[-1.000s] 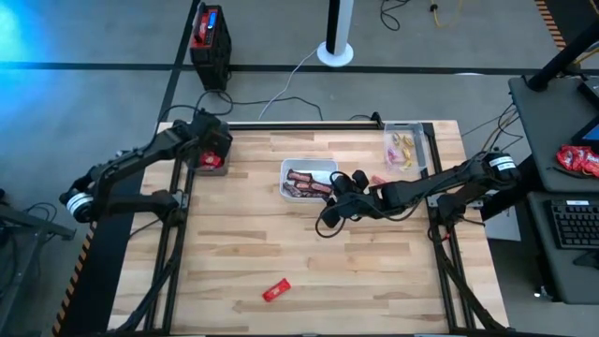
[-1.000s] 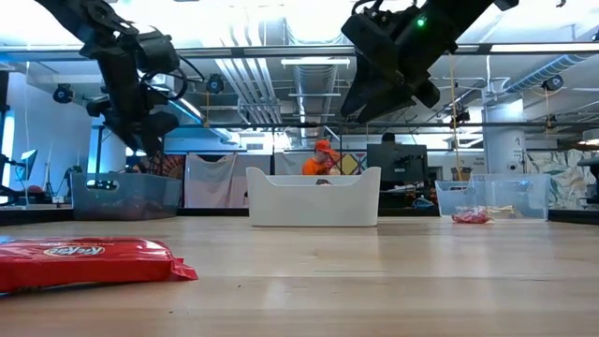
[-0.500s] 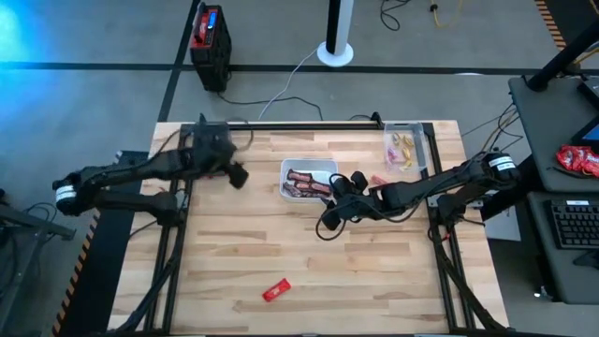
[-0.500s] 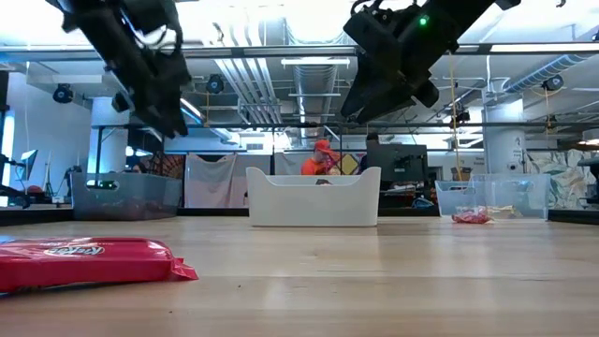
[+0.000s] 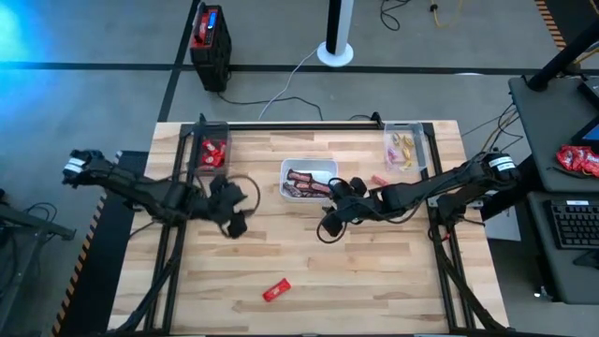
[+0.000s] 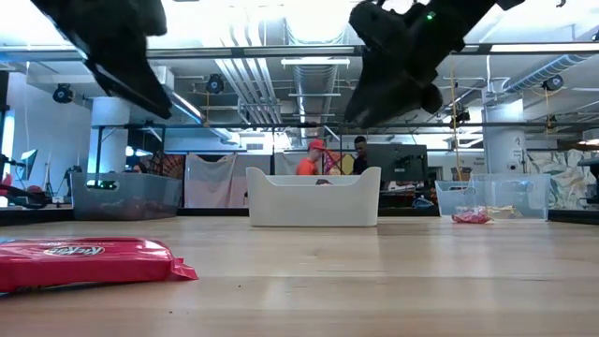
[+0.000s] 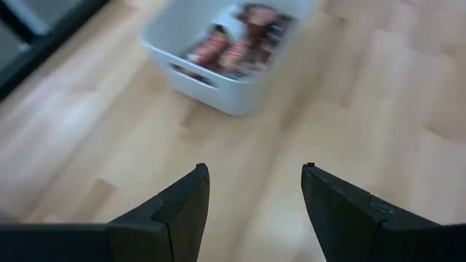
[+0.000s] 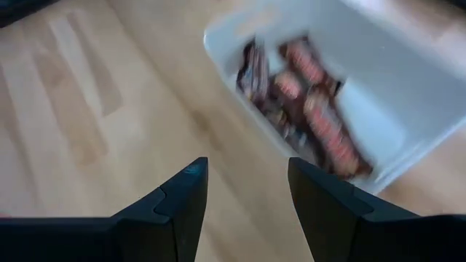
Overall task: Sort candy by brand, put in halloween buckets
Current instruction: Put the red candy into the transparent bin
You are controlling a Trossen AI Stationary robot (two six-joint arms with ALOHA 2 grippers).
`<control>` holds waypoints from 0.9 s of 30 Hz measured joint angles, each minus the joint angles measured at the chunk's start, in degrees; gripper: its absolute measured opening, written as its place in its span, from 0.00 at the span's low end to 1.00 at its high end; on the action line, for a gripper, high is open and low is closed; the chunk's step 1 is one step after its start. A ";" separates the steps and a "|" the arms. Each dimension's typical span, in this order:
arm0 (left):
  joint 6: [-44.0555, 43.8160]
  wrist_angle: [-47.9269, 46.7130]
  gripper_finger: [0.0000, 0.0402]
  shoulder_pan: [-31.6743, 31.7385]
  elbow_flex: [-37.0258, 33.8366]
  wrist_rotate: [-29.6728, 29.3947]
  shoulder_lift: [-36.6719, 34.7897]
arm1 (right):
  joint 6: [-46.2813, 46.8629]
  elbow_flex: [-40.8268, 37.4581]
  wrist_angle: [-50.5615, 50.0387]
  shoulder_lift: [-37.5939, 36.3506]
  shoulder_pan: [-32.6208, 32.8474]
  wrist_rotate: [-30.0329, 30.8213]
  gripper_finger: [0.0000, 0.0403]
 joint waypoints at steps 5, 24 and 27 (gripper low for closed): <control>-2.48 0.71 0.50 -7.09 -0.02 -0.15 1.93 | 11.31 0.02 -11.00 0.00 -0.09 -7.13 0.46; 3.63 7.21 0.50 -9.48 -0.04 -8.94 4.87 | 25.06 -4.80 -40.69 0.07 -16.70 -1.54 0.45; 4.50 7.18 0.50 -9.48 -0.04 -8.96 4.92 | 24.66 -7.75 -36.08 0.07 -17.65 -2.07 0.42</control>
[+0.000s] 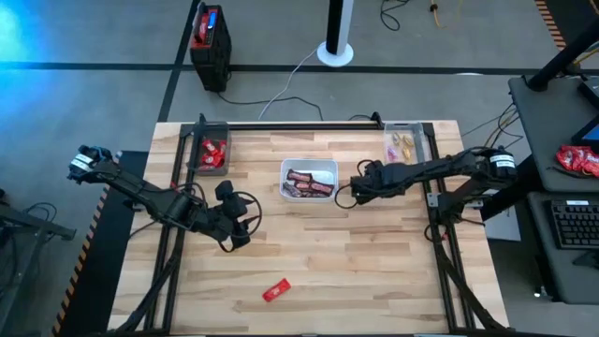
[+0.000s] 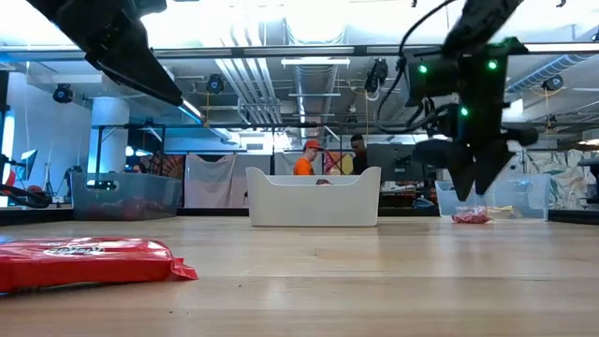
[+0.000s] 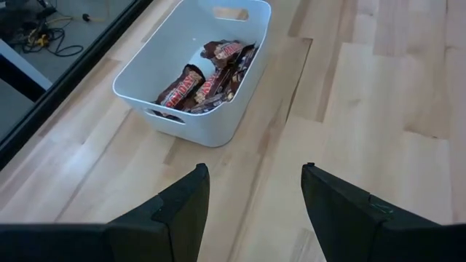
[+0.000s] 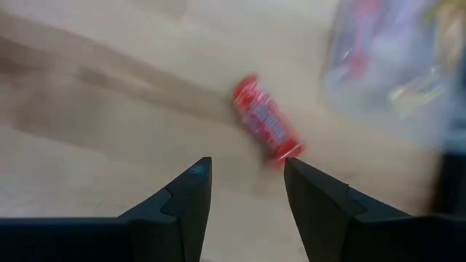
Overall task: Sort candy by brand, put in halloween buckets
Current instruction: Put the red candy into the transparent bin
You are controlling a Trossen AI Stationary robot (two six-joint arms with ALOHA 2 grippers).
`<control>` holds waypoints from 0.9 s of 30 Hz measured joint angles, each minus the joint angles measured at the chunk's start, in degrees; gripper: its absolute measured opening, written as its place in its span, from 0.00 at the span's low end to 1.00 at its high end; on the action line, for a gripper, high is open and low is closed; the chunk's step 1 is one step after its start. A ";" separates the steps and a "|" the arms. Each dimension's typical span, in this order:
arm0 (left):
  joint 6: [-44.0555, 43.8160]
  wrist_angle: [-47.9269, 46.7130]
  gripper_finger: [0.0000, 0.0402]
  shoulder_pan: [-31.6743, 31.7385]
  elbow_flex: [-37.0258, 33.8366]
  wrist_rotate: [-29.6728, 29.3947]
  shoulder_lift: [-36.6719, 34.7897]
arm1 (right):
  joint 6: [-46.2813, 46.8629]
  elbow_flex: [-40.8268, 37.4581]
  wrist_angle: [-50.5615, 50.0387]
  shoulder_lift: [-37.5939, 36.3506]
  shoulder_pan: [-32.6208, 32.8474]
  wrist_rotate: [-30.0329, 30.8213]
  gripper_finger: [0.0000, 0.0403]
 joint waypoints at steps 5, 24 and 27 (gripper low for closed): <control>0.19 0.02 0.50 0.00 0.00 -0.15 0.02 | 7.84 -6.37 9.13 0.00 0.80 0.19 0.37; 1.64 0.05 0.50 0.00 0.00 -3.21 0.00 | 15.71 -13.76 17.03 0.25 1.12 11.54 0.38; 2.06 0.05 0.50 0.00 0.00 -3.22 0.00 | 15.84 -14.80 18.59 0.73 1.77 9.36 0.36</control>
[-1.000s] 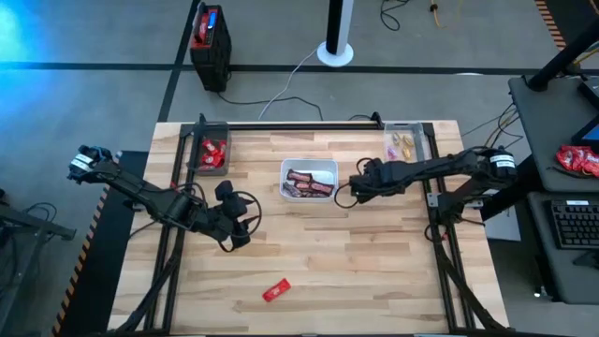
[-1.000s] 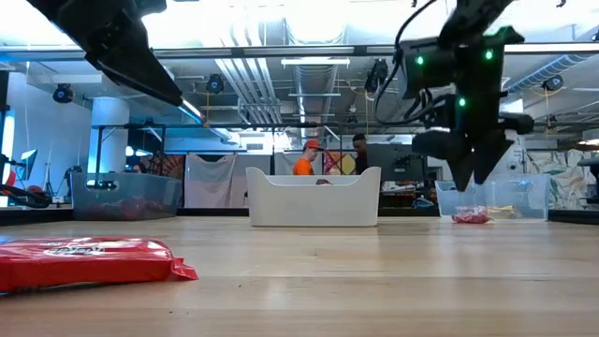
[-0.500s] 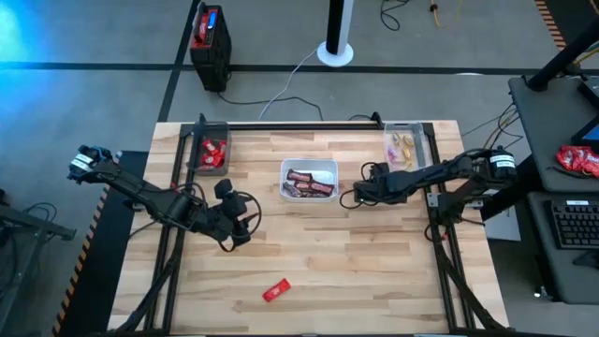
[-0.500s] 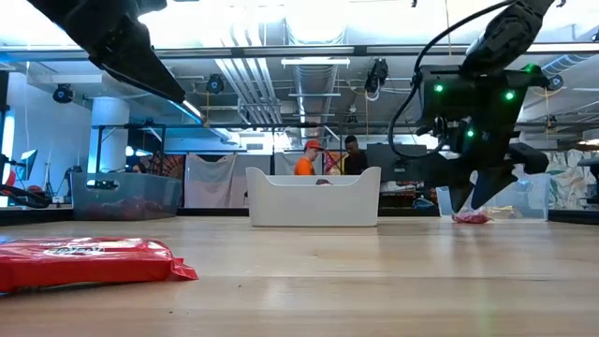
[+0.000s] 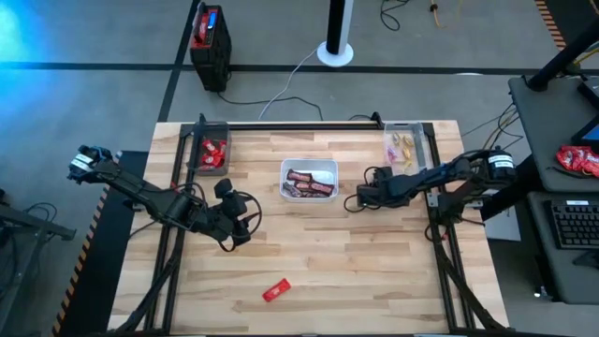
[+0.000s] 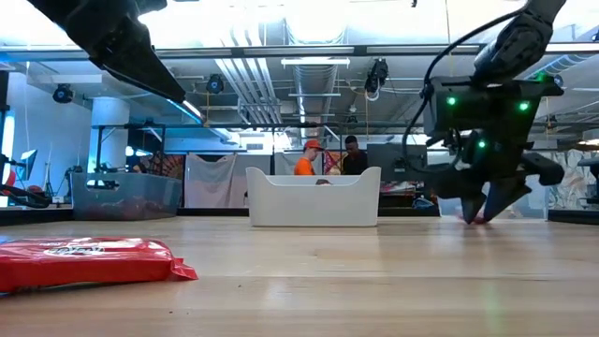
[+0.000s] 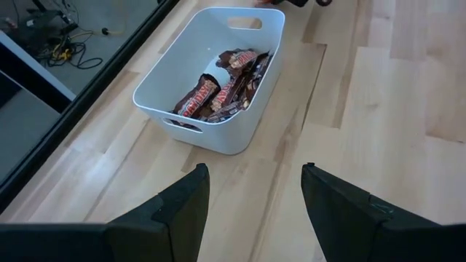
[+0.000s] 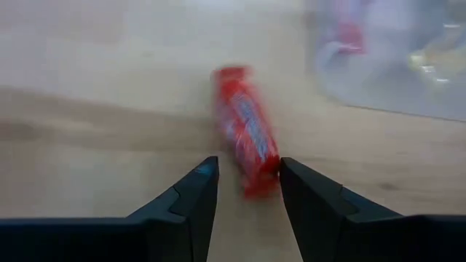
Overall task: Sort candy by brand, put in halloween buckets
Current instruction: Put the red candy into the transparent bin
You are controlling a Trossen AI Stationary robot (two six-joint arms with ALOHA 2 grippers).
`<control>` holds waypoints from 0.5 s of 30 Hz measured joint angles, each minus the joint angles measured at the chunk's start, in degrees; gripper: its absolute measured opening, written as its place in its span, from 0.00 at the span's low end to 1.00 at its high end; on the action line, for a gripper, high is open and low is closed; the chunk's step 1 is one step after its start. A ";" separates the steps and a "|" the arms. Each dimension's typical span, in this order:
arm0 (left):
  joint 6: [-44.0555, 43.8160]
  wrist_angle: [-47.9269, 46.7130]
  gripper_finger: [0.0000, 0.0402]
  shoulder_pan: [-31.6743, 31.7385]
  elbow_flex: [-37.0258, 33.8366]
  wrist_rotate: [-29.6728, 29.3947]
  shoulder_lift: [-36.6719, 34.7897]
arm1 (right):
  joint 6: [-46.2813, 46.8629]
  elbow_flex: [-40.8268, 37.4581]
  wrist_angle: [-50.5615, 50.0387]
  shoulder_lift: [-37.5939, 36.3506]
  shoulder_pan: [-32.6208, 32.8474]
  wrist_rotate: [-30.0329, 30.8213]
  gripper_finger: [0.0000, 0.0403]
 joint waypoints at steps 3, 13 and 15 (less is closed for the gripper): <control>0.01 0.02 0.50 0.00 0.00 -0.01 0.00 | -1.70 0.01 2.53 0.01 1.57 -2.70 0.35; 0.03 0.78 0.50 0.00 0.00 0.01 0.00 | -1.55 4.56 -2.50 -0.33 5.49 -2.85 0.34; 0.03 0.89 0.50 0.00 0.00 0.01 0.00 | 1.76 4.81 -4.89 -0.32 5.18 -0.40 0.35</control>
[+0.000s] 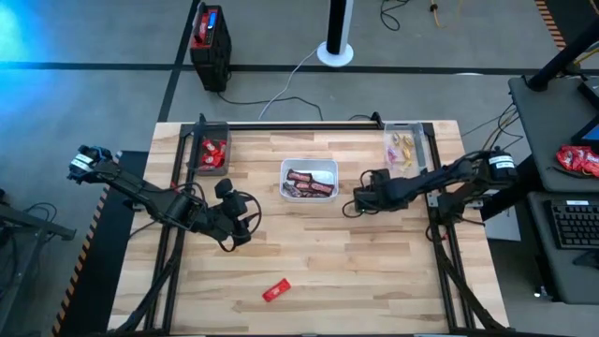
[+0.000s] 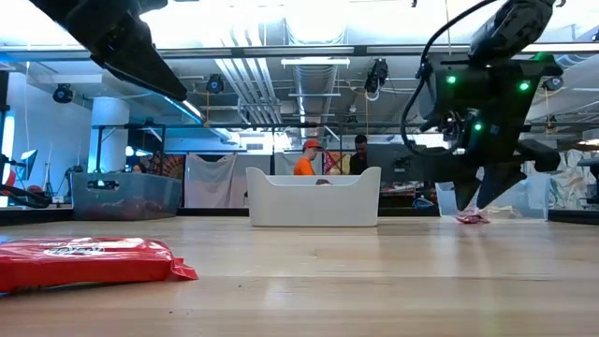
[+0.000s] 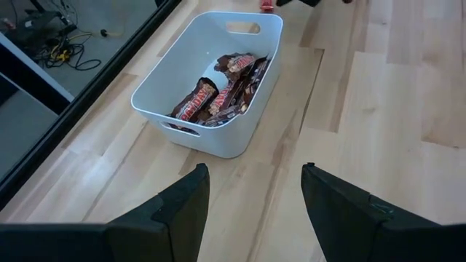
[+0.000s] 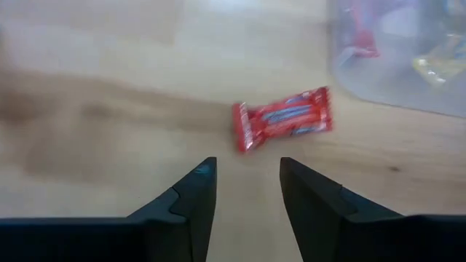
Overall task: Sort candy by brand, put in halloween buckets
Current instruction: Put the red candy into the transparent bin
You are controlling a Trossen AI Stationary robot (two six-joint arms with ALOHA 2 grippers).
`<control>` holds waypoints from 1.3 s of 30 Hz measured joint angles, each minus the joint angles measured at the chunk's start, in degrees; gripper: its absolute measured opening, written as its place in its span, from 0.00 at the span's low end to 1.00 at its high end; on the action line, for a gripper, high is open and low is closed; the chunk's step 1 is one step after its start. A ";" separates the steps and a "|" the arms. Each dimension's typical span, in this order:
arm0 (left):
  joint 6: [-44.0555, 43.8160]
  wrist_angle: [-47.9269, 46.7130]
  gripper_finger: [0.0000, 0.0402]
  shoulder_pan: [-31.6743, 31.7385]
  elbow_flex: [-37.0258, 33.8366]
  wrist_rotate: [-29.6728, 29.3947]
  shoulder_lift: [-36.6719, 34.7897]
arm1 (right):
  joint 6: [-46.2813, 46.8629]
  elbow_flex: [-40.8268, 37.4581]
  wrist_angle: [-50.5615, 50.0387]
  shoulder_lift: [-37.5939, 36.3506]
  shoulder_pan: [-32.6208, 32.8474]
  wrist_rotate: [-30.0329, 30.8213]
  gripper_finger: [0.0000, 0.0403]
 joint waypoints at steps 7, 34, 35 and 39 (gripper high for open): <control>0.02 0.58 0.50 0.00 0.00 0.02 -0.02 | 2.43 0.16 0.18 1.80 -4.07 1.85 0.43; 1.49 0.98 0.50 0.00 0.00 0.07 -0.04 | -1.89 0.29 4.23 9.16 -6.67 3.93 0.23; 1.49 0.98 0.50 0.00 0.00 0.07 -0.04 | -2.65 0.26 4.71 9.17 -6.70 3.88 0.20; 1.49 0.98 0.50 0.00 0.00 0.07 -0.04 | -6.23 0.25 6.56 9.20 -6.70 3.52 0.06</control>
